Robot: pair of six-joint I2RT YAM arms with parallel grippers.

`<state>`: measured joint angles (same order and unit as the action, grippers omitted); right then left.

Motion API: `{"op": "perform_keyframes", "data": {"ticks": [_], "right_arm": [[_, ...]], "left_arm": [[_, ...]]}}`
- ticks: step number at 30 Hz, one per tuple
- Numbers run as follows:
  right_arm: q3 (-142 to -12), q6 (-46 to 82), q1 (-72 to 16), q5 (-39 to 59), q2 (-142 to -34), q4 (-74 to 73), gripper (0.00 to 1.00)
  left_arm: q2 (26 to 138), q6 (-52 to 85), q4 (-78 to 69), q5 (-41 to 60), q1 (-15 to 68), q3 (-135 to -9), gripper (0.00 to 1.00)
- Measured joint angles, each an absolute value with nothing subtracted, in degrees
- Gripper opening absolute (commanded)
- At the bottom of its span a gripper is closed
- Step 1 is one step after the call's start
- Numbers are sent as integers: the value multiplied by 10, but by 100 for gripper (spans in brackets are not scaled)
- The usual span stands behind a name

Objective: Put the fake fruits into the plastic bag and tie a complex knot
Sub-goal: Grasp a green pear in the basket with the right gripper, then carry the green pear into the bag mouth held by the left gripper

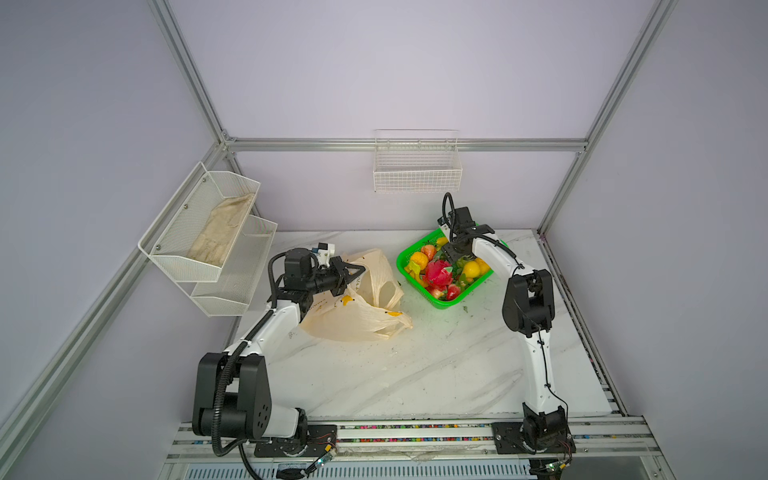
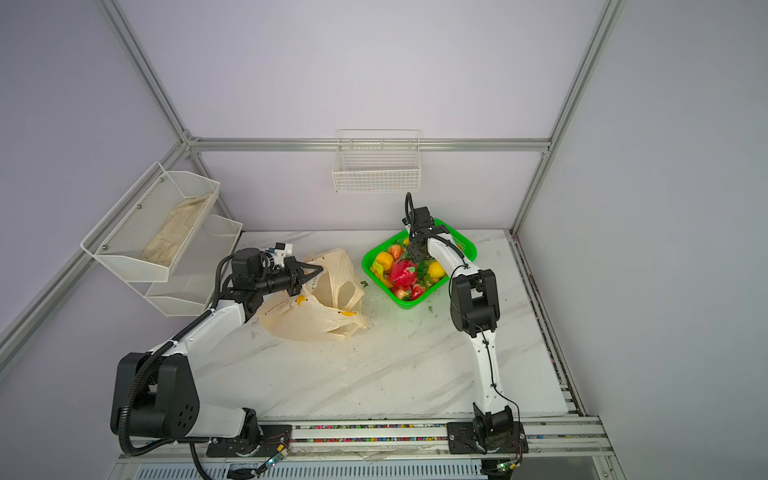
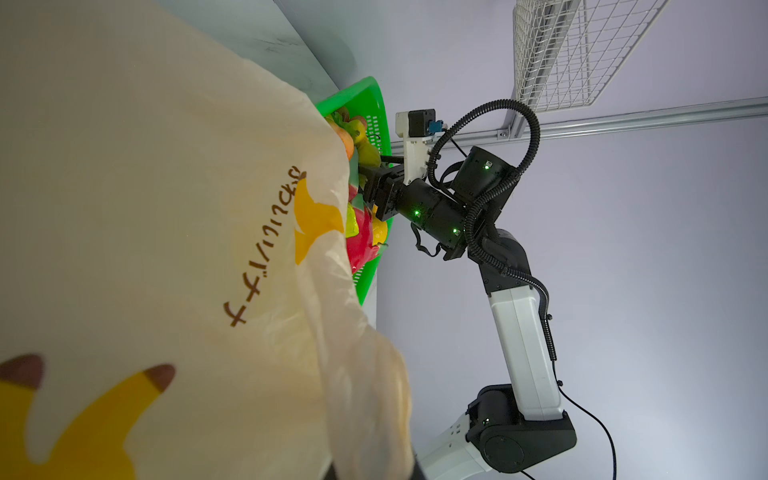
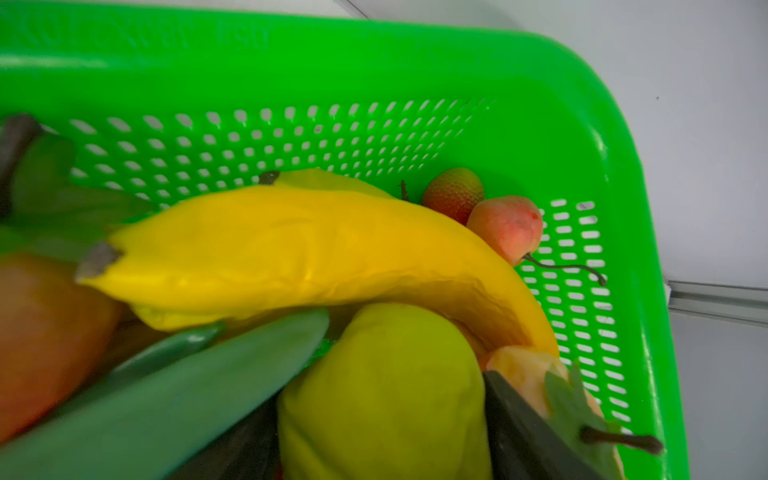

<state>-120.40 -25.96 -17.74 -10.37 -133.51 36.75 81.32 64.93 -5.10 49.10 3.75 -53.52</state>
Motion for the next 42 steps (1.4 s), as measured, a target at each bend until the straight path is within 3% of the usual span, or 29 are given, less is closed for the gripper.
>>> {"op": "perform_keyframes", "data": {"ticks": [12, 18, 23, 26, 35, 42], "right_arm": [[-1168, -240, -177, -79, -1286, 363, 48], [-1018, -171, -188, -13, -1106, 291, 44], [-850, -91, -252, 138, -909, 164, 42], [-773, -45, -305, 224, -852, 80, 41], [-612, 57, -401, 339, -900, -62, 40], [-571, 163, -462, 386, -945, -189, 37]], "left_arm": [[813, 649, -51, 491, 37, -535, 0], [813, 649, -51, 491, 37, -535, 0], [813, 649, -51, 493, 37, -535, 0], [813, 649, -52, 494, 37, -535, 0], [813, 649, -51, 495, 38, -535, 0], [809, 649, -51, 479, 48, -535, 0]]}}
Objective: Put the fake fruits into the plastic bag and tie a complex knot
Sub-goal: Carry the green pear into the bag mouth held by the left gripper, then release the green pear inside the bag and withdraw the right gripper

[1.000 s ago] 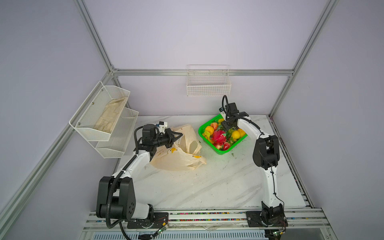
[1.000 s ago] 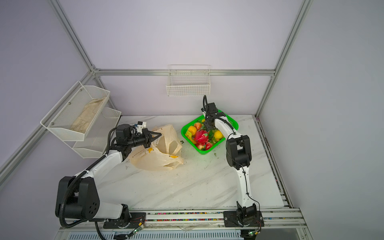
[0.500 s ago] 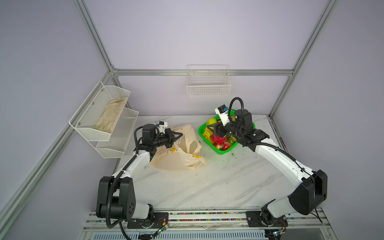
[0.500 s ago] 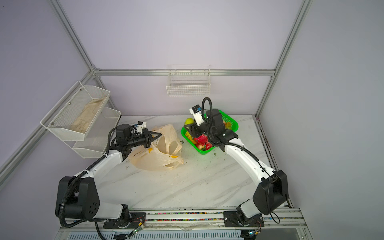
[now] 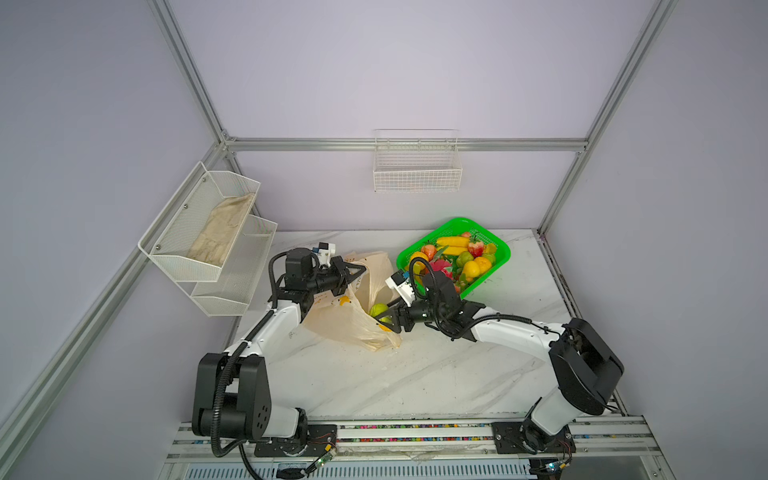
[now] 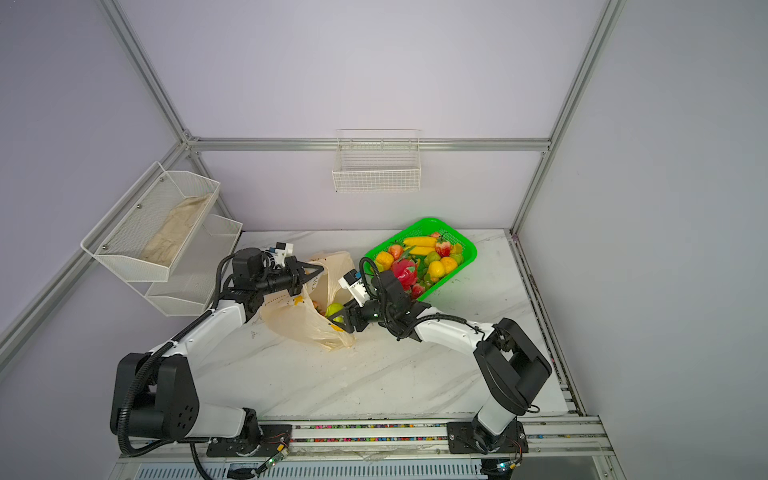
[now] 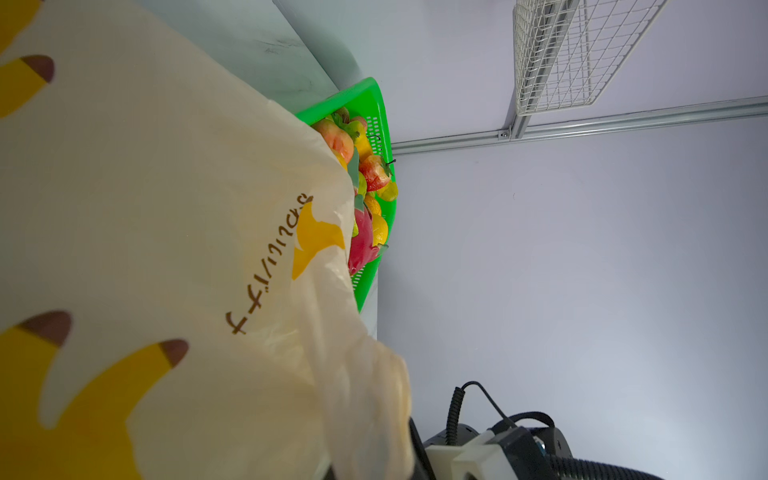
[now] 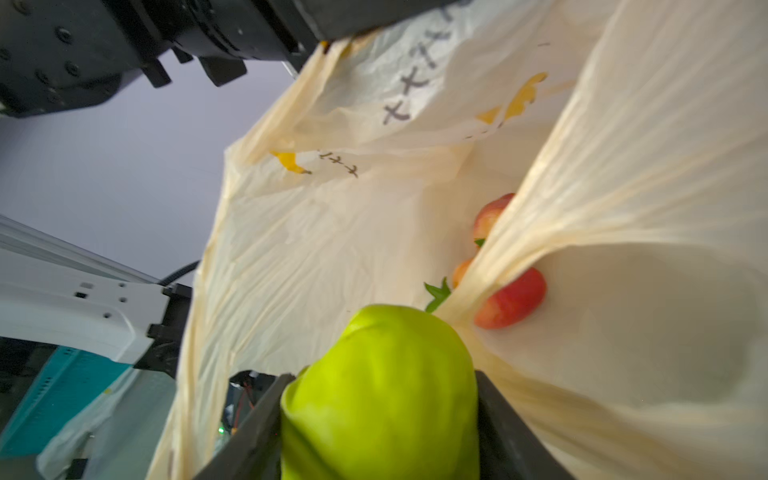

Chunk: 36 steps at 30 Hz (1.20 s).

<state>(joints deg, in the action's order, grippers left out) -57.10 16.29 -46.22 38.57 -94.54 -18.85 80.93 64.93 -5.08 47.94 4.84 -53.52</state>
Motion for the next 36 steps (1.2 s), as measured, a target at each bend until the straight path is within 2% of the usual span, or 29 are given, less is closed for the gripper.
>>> {"op": "perform_keyframes", "data": {"ticks": [8, 19, 24, 30, 36], "right_arm": [[-571, 282, -476, 360, -1030, -288, 38], [-529, 369, -469, 145, -1021, -354, 38], [-522, 393, -462, 111, -1021, -383, 38], [-515, 453, -462, 82, -1027, -421, 42], [-518, 524, -463, 33, -1034, -423, 51]], "left_arm": [[793, 651, -50, 468, 78, -535, 0], [774, 661, -44, 463, 114, -528, 4], [774, 670, -42, 463, 149, -527, 5], [774, 686, -60, 461, 169, -527, 5], [779, 715, -97, 460, 169, -524, 4]]}}
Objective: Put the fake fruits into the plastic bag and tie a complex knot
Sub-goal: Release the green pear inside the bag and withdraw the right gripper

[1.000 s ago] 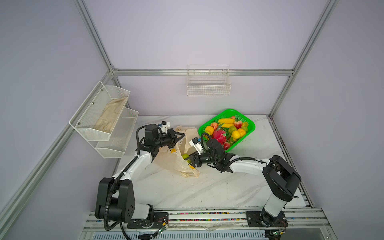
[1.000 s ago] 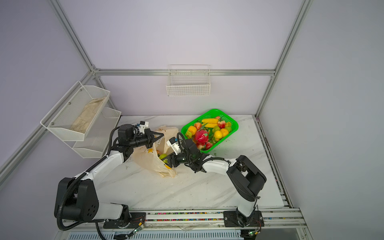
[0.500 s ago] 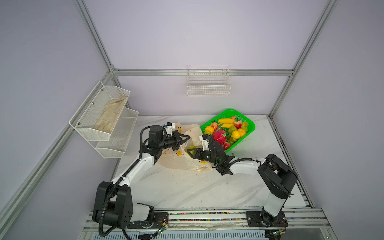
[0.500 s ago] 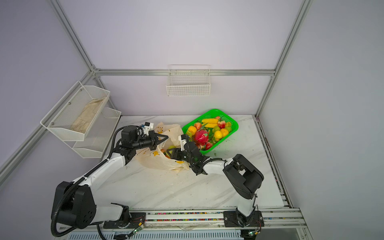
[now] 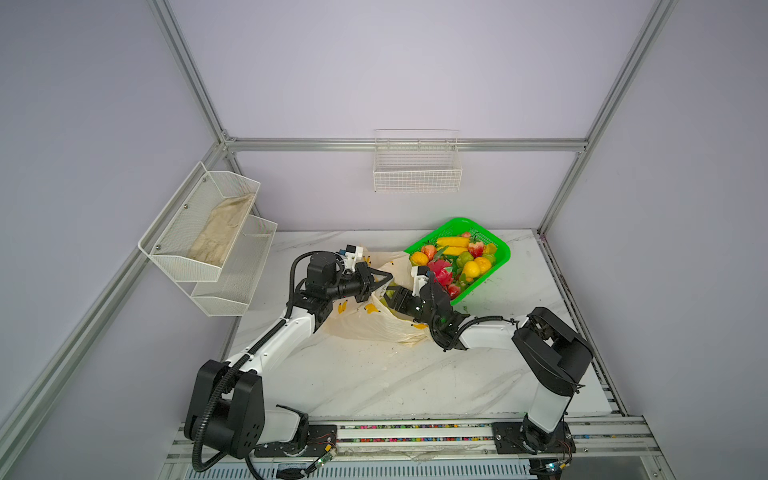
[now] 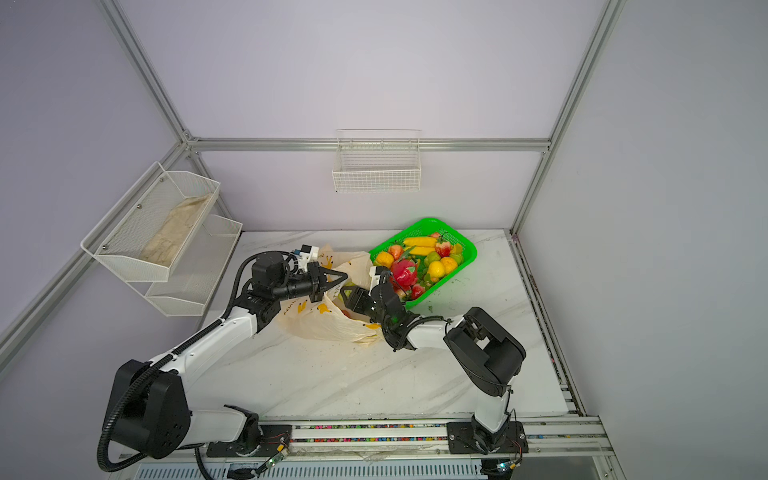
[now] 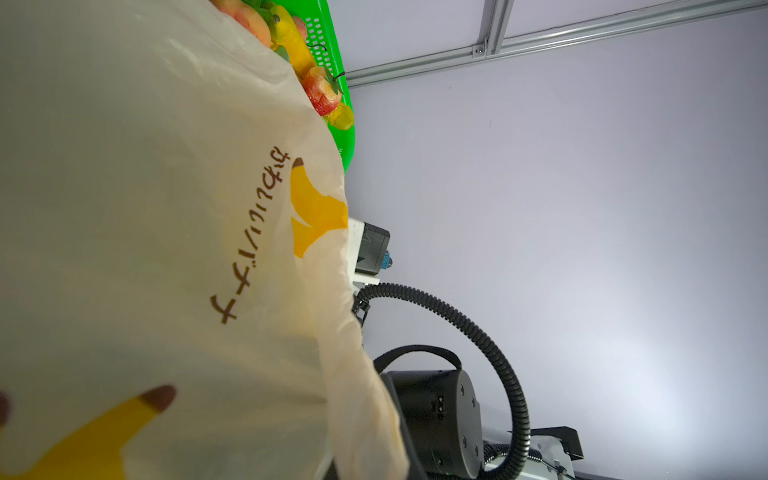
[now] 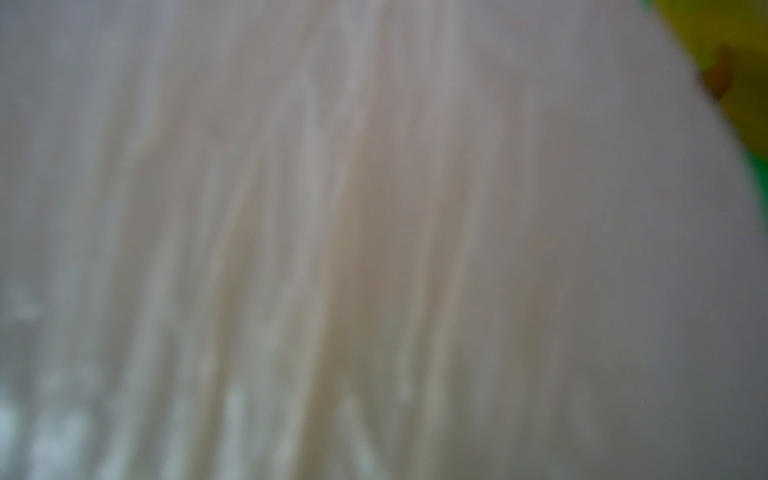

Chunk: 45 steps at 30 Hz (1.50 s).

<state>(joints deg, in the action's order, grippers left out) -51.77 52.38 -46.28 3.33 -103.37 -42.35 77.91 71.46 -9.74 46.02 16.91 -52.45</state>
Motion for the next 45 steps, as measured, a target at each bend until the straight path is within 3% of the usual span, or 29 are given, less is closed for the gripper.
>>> {"op": "perform_keyframes", "data": {"ticks": [10, 16, 24, 32, 45], "right_arm": [[-553, 599, -463, 19, -1075, -423, 74], [-553, 602, -463, 22, -1074, -426, 83], [-551, 576, -463, 32, -1037, -409, 82], [-520, 476, -463, 72, -959, -338, 74], [-464, 285, -464, 261, -826, -275, 82]], "left_arm": [[792, 741, -129, 463, 169, -516, 4], [793, 744, -133, 469, 160, -516, 4], [795, 743, -130, 476, 130, -516, 4], [795, 722, -101, 478, 76, -516, 4], [807, 693, -80, 481, 53, -516, 4]]}}
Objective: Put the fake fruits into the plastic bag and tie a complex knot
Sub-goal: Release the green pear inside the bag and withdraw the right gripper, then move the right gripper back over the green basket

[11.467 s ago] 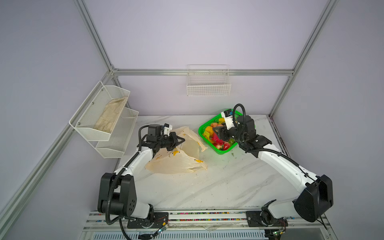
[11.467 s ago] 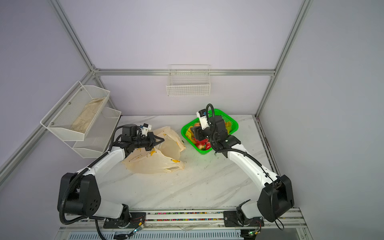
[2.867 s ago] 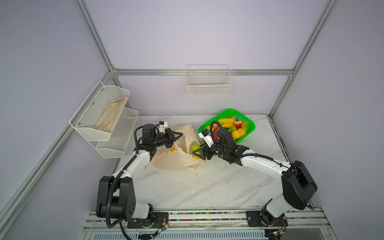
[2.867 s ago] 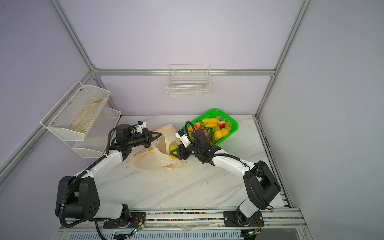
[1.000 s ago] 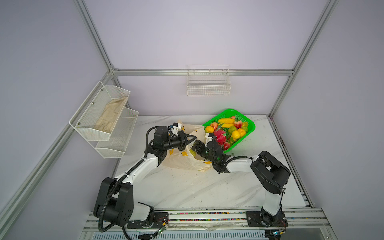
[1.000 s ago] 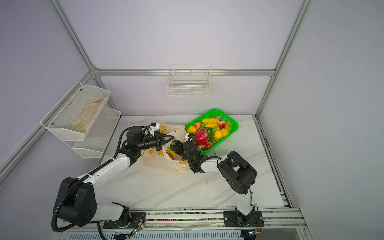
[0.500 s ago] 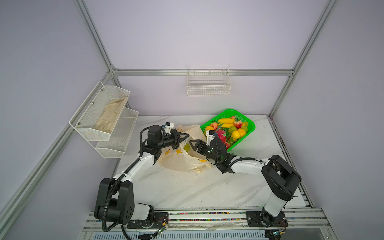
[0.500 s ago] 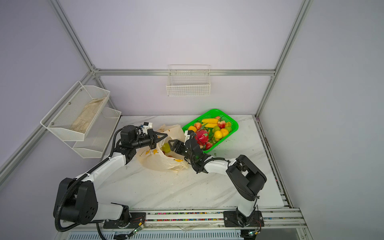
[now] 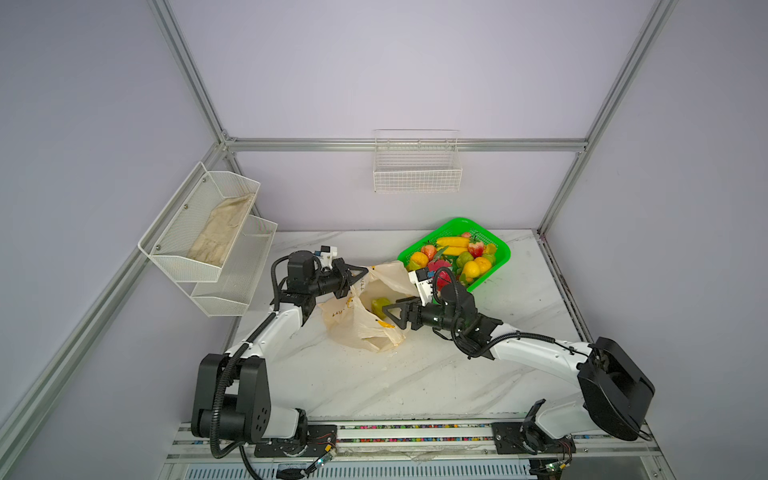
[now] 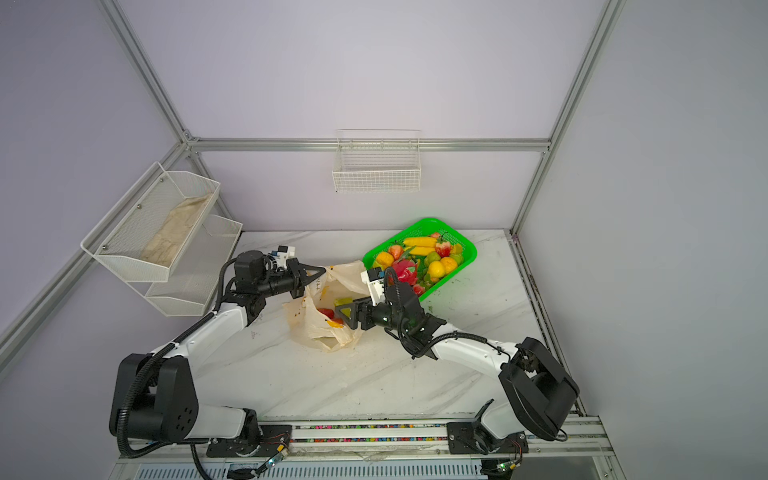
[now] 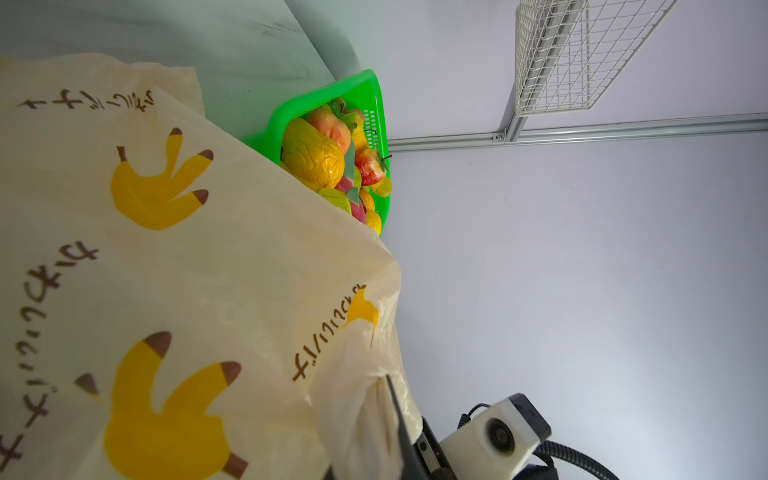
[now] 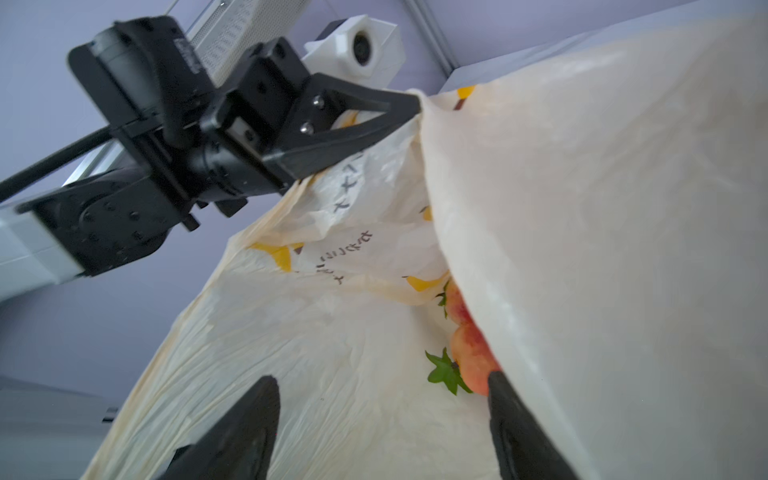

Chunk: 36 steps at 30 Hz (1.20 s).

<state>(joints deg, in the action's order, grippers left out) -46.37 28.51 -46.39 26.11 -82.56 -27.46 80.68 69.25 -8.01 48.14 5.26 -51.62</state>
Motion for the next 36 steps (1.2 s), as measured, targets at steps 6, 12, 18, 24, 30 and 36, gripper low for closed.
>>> {"op": "perform_keyframes", "data": {"ticks": [6, 12, 18, 24, 30, 36], "right_arm": [[-464, 244, -464, 379, -823, -274, 80], [-464, 218, -449, 437, -772, -245, 79], [-464, 199, -390, 470, -713, -198, 79], [-469, 159, -381, 458, -709, -105, 77], [-454, 139, -382, 393, -709, -58, 73], [-385, 178, -408, 357, -729, -103, 67]], "left_arm": [[807, 682, -79, 481, 51, -516, 3], [807, 677, -75, 482, 46, -516, 2], [807, 663, -58, 473, 28, -516, 0], [802, 648, -39, 461, 20, -516, 0], [801, 646, -32, 457, 19, -516, 0], [801, 642, -31, 456, 19, -516, 0]]}}
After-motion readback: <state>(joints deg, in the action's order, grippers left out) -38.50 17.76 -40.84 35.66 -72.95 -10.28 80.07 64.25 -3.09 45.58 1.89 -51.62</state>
